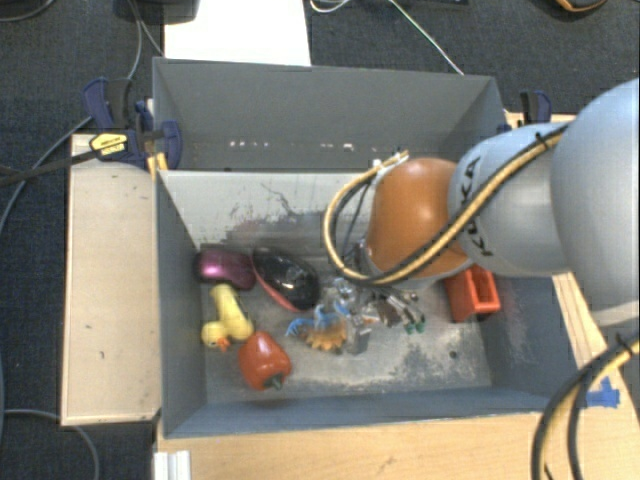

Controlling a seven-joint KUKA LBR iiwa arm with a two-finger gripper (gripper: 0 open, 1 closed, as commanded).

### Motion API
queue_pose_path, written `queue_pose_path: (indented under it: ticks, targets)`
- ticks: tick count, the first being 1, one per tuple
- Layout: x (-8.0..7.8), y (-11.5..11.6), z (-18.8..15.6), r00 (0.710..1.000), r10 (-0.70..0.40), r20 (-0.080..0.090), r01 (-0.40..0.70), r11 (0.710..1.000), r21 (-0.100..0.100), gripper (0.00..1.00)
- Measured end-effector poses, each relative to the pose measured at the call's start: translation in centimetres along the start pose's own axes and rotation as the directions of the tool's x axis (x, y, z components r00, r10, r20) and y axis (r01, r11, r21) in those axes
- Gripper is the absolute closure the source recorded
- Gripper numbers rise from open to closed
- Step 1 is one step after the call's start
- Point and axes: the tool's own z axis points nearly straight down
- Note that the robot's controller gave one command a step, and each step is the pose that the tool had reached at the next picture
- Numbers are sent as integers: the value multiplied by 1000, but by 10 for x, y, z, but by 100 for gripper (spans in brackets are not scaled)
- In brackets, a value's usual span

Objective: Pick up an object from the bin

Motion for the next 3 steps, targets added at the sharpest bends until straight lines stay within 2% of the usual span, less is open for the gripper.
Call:
queue_pose_path:
  ticks: [1,2,3]
  targets:
    - [15,10,-111,1000,-21,2,21,1000,0,100]
    - [15,10,-111,1000,-21,2,21,1000,0,100]
    - [18,9,-169,1000,-12,9,12,1000,1,100]
